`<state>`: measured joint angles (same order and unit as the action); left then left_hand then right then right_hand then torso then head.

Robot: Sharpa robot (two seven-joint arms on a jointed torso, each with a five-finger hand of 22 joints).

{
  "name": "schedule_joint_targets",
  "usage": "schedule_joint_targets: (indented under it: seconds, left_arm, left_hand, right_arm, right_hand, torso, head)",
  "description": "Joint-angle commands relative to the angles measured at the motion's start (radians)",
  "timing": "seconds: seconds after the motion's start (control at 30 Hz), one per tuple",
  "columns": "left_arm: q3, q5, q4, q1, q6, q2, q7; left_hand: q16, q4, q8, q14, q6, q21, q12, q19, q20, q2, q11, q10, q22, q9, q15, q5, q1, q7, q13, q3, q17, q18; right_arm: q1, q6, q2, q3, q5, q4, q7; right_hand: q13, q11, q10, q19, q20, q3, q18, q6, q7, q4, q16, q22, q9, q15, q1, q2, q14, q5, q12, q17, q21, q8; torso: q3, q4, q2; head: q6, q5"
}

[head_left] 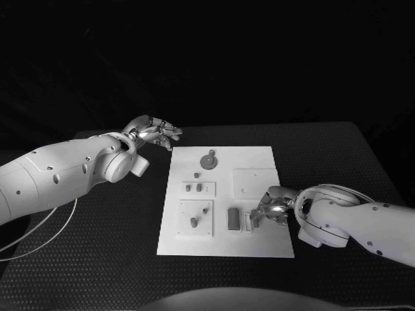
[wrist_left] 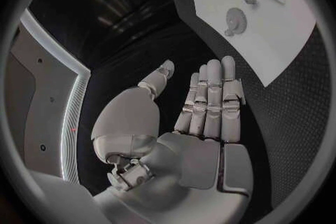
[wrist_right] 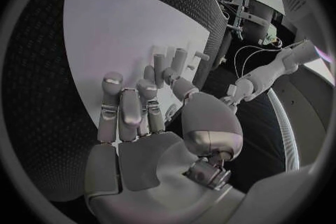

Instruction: Assemble the parts on the task board

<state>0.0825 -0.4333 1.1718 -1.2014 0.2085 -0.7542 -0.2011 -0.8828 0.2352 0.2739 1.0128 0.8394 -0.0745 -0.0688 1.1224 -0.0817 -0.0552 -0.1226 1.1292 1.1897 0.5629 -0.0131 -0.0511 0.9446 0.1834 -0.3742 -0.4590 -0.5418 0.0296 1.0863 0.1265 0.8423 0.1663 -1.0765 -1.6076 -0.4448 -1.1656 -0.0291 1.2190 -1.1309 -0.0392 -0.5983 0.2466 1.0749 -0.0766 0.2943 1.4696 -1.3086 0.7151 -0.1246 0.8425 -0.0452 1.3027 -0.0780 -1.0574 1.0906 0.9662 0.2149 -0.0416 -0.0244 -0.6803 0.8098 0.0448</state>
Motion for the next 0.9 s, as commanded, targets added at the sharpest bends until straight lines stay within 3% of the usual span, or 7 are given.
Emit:
schedule_joint_targets:
  seconds: [0.03,0.2,0.9]
  left_arm:
    - [-0.001,0.0,0.003,-0.001,-0.012,0.001,-0.005]
    - [-0.001,-0.001,0.002,-0.001,-0.017,0.002,-0.004]
    - [-0.001,-0.001,0.002,-0.001,-0.016,0.004,-0.005]
  left_hand:
    - [0.006,0.001,0.004,0.001,0.004,0.005,-0.003,0.004,-0.003,0.003,0.003,-0.004,0.002,-0.001,-0.001,0.0,-0.006,-0.002,-0.001,0.008,-0.001,0.012]
    - [0.006,0.002,0.004,0.001,0.003,0.005,-0.003,0.004,-0.003,0.002,0.002,-0.005,0.002,-0.001,-0.001,0.0,-0.006,-0.002,-0.001,0.008,-0.001,0.012]
    - [0.006,0.002,0.004,0.001,0.003,0.005,-0.002,0.004,-0.003,0.002,0.002,-0.005,0.002,-0.002,-0.001,0.0,-0.006,-0.001,-0.001,0.009,-0.002,0.011]
  right_arm:
    - [0.0,-0.015,-0.007,0.0,0.066,0.002,-0.02]
    - [0.0,-0.054,-0.019,0.0,0.083,0.01,-0.043]
    - [-0.001,-0.032,-0.033,0.001,0.071,0.014,-0.042]
  right_hand:
    - [0.0,-0.002,0.005,-0.001,-0.005,0.007,0.015,0.002,-0.002,-0.001,0.001,-0.018,0.0,-0.003,-0.004,0.001,0.002,-0.001,-0.006,-0.001,0.006,0.003]
    - [0.0,-0.002,0.002,0.001,-0.004,0.012,0.015,0.0,-0.003,-0.003,-0.001,-0.017,-0.001,-0.003,-0.012,0.004,-0.001,-0.001,-0.005,-0.006,0.004,0.002]
    - [0.0,-0.001,0.0,0.002,-0.003,0.016,0.015,-0.001,-0.003,-0.004,-0.002,-0.016,-0.002,-0.003,-0.025,0.01,-0.003,-0.001,-0.005,-0.007,0.003,0.002]
  torso:
    - [0.0009,0.0006,0.0]
    - [0.0005,0.0004,0.0]
    - [-0.0004,0.0004,0.0]
  head:
    - [0.001,-0.001]
    - [0.003,-0.001]
    - [0.006,-0.001]
